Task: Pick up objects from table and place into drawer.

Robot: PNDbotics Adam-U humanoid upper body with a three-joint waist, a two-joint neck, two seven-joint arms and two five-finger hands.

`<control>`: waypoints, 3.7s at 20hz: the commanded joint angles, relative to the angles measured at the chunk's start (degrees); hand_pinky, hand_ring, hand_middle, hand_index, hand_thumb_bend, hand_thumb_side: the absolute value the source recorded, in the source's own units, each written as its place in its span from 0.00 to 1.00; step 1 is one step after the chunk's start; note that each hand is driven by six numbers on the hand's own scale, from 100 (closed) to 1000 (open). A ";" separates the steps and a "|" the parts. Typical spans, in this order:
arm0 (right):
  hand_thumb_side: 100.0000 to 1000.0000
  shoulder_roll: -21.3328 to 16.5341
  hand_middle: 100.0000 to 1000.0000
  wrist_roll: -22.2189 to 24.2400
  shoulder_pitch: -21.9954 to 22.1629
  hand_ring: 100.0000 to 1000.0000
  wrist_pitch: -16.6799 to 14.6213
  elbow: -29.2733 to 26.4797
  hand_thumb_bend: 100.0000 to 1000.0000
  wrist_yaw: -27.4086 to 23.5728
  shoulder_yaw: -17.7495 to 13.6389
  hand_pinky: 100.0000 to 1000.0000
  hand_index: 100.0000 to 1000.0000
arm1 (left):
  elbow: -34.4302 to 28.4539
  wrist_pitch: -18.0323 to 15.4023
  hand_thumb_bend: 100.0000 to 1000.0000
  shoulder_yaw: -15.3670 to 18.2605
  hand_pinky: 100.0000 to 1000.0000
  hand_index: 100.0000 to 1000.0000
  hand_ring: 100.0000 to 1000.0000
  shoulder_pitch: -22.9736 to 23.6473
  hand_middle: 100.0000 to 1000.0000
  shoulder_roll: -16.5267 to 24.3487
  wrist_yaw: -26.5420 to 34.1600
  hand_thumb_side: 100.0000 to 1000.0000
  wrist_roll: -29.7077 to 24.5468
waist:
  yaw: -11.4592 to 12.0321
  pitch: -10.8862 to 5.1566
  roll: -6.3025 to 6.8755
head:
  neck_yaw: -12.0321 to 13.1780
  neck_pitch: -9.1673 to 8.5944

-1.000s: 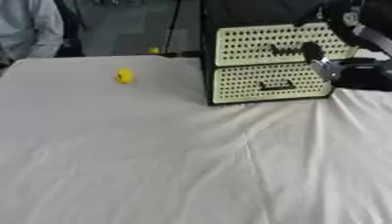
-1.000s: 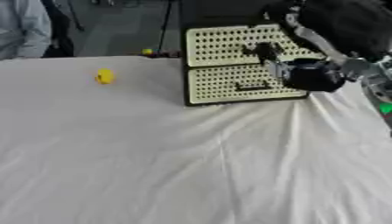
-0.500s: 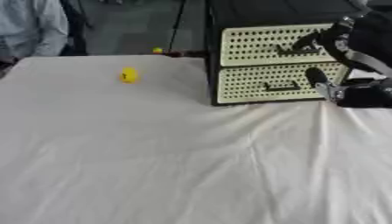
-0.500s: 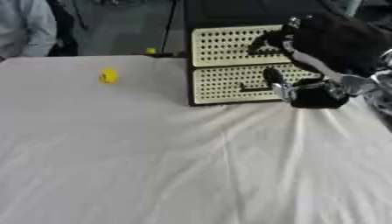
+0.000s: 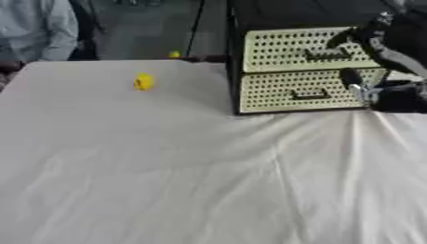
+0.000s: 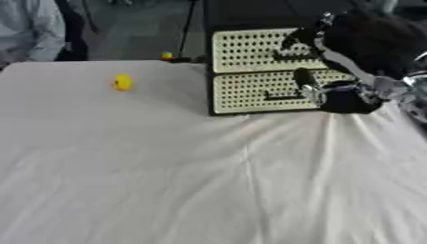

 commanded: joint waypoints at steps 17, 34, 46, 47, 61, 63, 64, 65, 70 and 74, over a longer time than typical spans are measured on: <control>0.10 4.05 0.11 -4.36 -7.68 0.00 2.12 18.48 0.00 4.32 1.83 0.00 0.80 | -1.00 -0.14 0.00 -0.43 0.25 0.95 0.30 -1.20 0.59 0.10 0.19 1.00 -0.88 | 0.73 0.56 0.33 | -1.48 -2.04; 0.10 7.80 0.10 -11.98 -12.41 0.00 3.81 32.86 0.00 9.26 1.70 0.00 0.77 | -1.00 -0.47 0.00 -0.76 0.25 0.93 0.30 -1.22 0.60 -0.77 0.42 1.00 -2.17 | 1.35 1.59 0.80 | -2.80 -4.01; 0.10 8.19 0.10 -9.64 -11.61 0.00 2.99 34.23 0.00 11.29 2.34 0.00 0.69 | -1.00 -0.43 0.00 -0.79 0.25 0.92 0.30 -1.43 0.60 -1.09 0.54 1.00 -2.34 | 1.33 2.10 0.83 | -2.94 -4.21; 0.10 8.21 0.10 -9.19 -11.58 0.00 2.84 34.32 0.00 11.33 2.41 0.00 0.68 | -1.00 -0.44 0.00 -0.82 0.25 0.92 0.30 -1.47 0.60 -1.07 0.55 1.00 -2.36 | 1.34 2.09 0.83 | -2.94 -4.19; 0.11 5.05 0.09 -1.12 -7.16 0.00 4.12 23.66 0.00 8.95 2.29 0.00 0.52 | -1.00 -0.42 0.00 -0.77 0.25 0.92 0.30 -1.79 0.59 -0.80 0.79 1.00 -2.20 | 1.01 1.74 0.54 | -2.36 -4.05; 0.11 4.25 0.09 0.01 -5.81 0.00 4.31 21.47 0.00 8.68 2.17 0.00 0.53 | -1.00 -0.41 0.00 -0.68 0.25 0.92 0.30 -1.78 0.59 -0.75 0.75 1.00 -2.12 | 1.01 1.70 0.53 | -2.21 -4.04; 0.11 3.79 0.09 0.55 -5.07 0.00 4.50 20.24 0.00 8.62 2.04 0.00 0.53 | -1.00 -0.41 0.00 -0.65 0.25 0.92 0.30 -1.77 0.59 -0.73 0.75 1.00 -2.07 | 1.01 1.68 0.51 | -2.14 -4.03; 0.11 3.32 0.08 1.07 -4.33 0.00 4.71 18.99 0.00 8.63 1.89 0.00 0.53 | -1.00 -0.42 0.00 -0.63 0.25 0.92 0.30 -1.77 0.59 -0.71 0.76 1.00 -2.03 | 1.00 1.67 0.49 | -2.08 -4.02; 0.11 0.99 0.08 3.51 -0.36 0.00 5.90 12.07 0.00 8.72 0.86 0.00 0.54 | -1.00 -0.43 0.00 -0.52 0.25 0.92 0.30 -1.70 0.59 -0.66 0.77 1.00 -1.87 | 0.83 1.63 0.45 | -1.64 -4.08; 0.11 -0.71 0.08 5.28 2.89 0.00 6.43 6.41 0.00 8.87 0.06 0.00 0.55 | -1.00 -0.43 0.00 -0.45 0.25 0.92 0.30 -1.71 0.59 -0.70 0.82 1.00 -1.77 | 0.61 1.67 0.42 | -1.43 -4.19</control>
